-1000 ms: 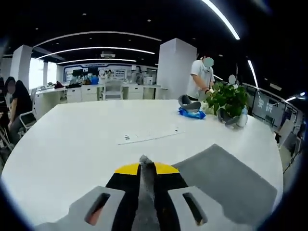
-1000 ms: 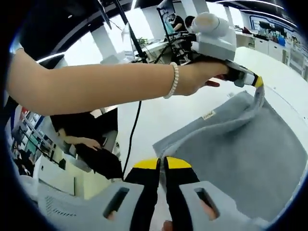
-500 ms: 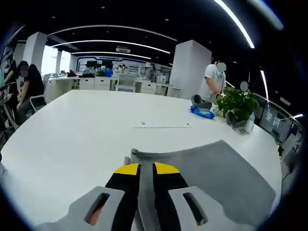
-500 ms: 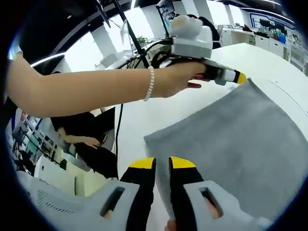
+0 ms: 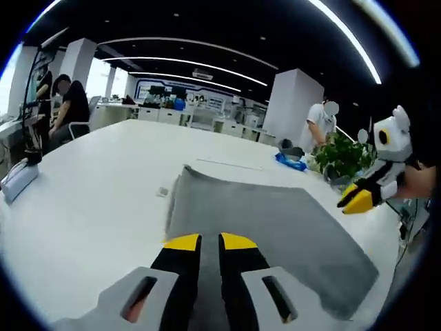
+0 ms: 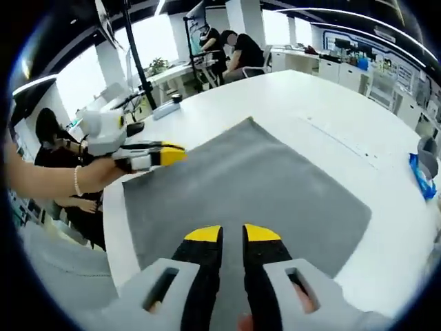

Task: Fold the towel on the table until its edges align and the towel forms a compact rectangular stack.

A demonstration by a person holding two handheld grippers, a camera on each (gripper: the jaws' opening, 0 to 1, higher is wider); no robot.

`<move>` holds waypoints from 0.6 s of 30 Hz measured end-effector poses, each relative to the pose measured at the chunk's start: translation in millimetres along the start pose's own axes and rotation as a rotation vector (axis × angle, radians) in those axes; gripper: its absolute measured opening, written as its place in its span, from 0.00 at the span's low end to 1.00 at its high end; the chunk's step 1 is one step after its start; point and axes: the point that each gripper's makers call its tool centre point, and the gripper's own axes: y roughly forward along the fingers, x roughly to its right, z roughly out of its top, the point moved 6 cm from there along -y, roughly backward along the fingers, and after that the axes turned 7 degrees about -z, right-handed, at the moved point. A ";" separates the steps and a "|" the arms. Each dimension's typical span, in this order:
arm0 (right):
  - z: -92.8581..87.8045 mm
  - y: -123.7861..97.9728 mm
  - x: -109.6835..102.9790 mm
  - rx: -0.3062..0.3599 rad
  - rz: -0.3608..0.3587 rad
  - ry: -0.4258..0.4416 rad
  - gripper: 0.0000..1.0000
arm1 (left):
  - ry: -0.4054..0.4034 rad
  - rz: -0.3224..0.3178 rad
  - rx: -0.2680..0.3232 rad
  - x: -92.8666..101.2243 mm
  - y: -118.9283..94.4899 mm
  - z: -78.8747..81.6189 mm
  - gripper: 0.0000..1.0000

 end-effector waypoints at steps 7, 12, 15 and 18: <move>2.9 2.4 48.5 0.004 -0.064 0.028 0.06 | 0.093 0.070 -0.091 14.0 -39.6 -22.2 0.11; -2.1 15.7 77.5 -0.017 -0.133 0.034 0.01 | 0.003 0.103 -0.114 19.3 -57.9 -38.0 0.11; -8.8 22.0 92.7 -0.050 -0.185 0.021 0.00 | 0.020 0.132 -0.142 20.5 -63.0 -43.7 0.10; -13.5 28.1 106.6 -0.071 -0.231 0.009 0.00 | 0.015 0.149 -0.158 25.0 -67.2 -47.4 0.10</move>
